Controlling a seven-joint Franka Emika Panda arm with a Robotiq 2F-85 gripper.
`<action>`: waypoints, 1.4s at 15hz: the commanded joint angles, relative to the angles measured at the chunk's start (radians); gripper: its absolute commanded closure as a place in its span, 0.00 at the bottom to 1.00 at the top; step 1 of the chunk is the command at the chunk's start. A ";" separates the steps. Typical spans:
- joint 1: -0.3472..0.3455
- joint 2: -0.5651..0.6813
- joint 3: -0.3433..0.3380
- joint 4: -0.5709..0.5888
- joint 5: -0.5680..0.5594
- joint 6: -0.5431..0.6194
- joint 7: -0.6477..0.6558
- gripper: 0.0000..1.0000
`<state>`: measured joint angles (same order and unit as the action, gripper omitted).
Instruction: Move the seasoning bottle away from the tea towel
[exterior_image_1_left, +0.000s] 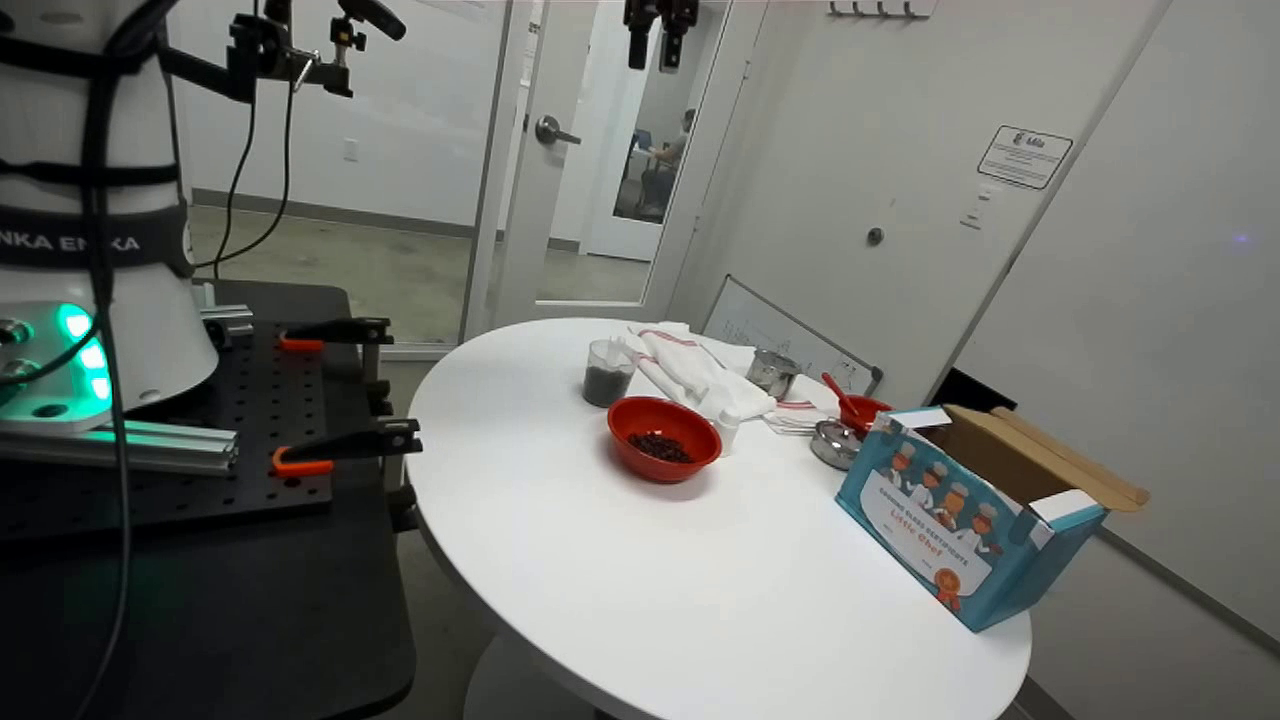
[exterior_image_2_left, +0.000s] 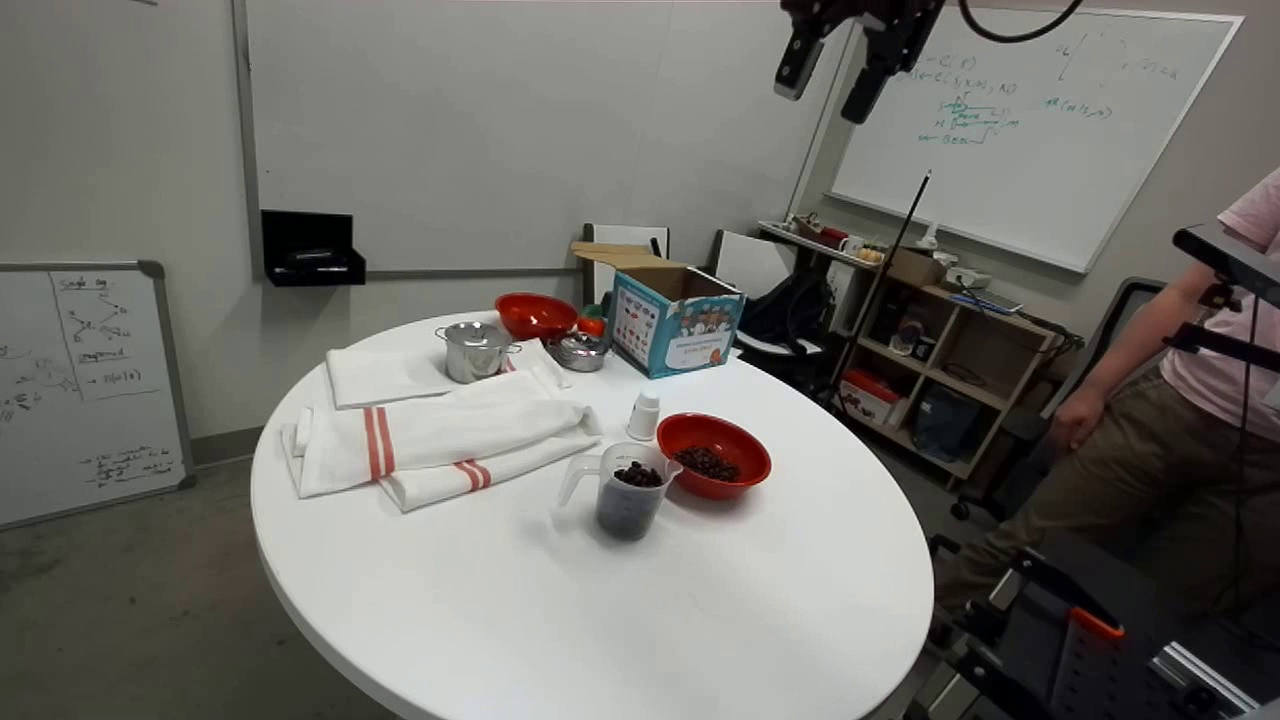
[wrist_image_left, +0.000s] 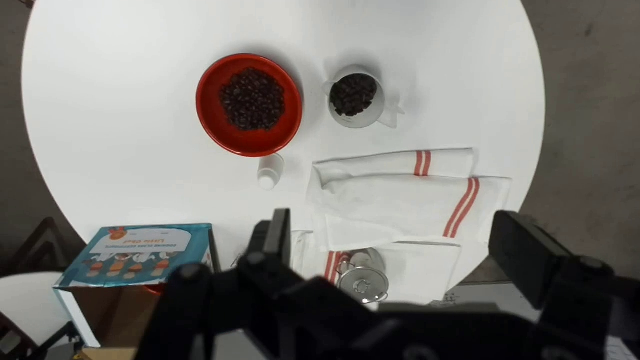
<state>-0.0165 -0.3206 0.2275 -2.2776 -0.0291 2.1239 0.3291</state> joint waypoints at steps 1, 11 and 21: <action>-0.003 0.206 -0.006 0.138 -0.097 -0.006 0.095 0.00; 0.039 0.348 -0.090 0.197 -0.130 -0.003 0.086 0.00; 0.026 0.546 -0.190 0.361 -0.086 0.037 0.038 0.00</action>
<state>0.0037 0.1242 0.0692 -2.0195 -0.1402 2.1568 0.4100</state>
